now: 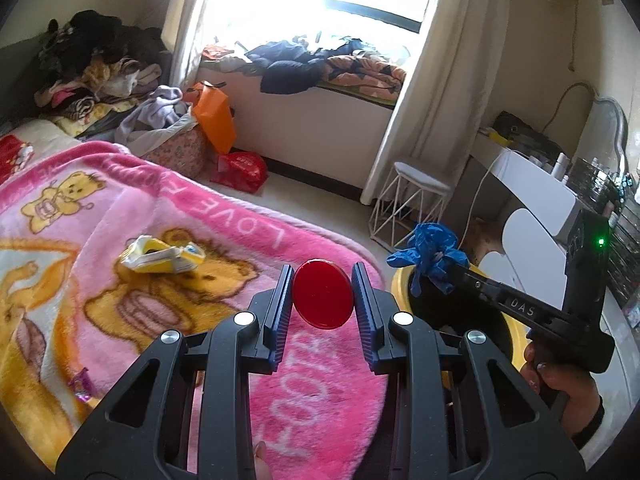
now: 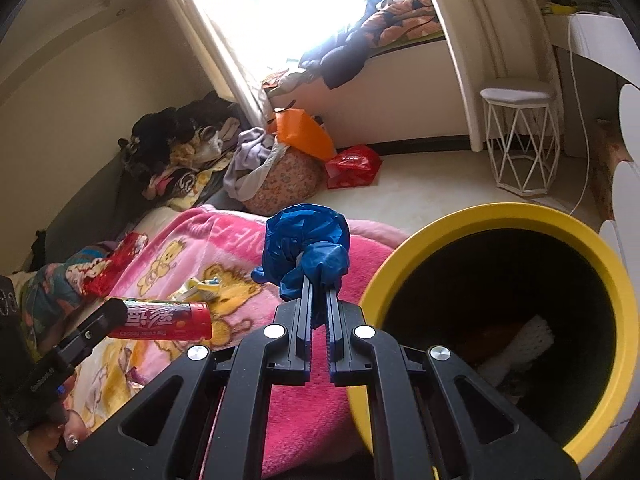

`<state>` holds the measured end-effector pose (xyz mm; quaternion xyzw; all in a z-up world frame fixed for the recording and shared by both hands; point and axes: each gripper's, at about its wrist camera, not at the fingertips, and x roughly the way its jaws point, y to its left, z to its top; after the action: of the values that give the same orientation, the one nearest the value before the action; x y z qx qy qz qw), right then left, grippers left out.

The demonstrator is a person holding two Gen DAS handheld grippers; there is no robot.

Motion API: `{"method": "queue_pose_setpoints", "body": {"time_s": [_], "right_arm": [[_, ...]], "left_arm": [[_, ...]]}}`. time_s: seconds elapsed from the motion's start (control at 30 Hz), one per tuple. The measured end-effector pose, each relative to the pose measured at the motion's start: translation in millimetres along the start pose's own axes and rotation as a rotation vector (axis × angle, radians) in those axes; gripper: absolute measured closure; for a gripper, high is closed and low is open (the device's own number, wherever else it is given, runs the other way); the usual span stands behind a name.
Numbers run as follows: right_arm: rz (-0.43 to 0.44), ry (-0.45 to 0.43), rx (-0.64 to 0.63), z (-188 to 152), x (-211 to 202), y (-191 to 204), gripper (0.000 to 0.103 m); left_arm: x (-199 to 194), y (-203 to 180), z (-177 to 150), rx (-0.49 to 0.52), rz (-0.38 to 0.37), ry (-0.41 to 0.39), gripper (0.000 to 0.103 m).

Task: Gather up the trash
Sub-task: 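Carry the blue bag and red candy tube over the bin with both tools, then open both tools to drop the blue bag and candy tube into the bin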

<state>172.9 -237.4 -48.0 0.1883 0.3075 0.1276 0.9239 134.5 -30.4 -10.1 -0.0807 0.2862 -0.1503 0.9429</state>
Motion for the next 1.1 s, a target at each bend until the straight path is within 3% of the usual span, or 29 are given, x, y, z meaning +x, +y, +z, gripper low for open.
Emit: {"method": "queue_pose_setpoints", "body": {"time_s": [0.47, 0.87, 0.97, 1.07, 1.1], "right_arm": [[-0.093, -0.034, 0.060, 1, -27, -44, 0.097], [-0.214, -0.019, 0.165, -2, -42, -98, 0.097], [-0.223, 0.006, 0.192, -2, -42, -110, 0.095], [-0.237, 0.015, 0.225, -4, -42, -119, 0.081], [-0.240, 0.015, 0.233, -5, -43, -121, 0.072]], "left_arm": [[11, -55, 5, 0.067, -0.093, 0.000, 0.080], [42, -104, -12, 0.098, -0.204, 0.071, 0.080], [51, -115, -17, 0.110, -0.230, 0.090, 0.080], [57, -125, -21, 0.139, -0.231, 0.104, 0.078], [59, -126, -22, 0.140, -0.232, 0.110, 0.068]]}}
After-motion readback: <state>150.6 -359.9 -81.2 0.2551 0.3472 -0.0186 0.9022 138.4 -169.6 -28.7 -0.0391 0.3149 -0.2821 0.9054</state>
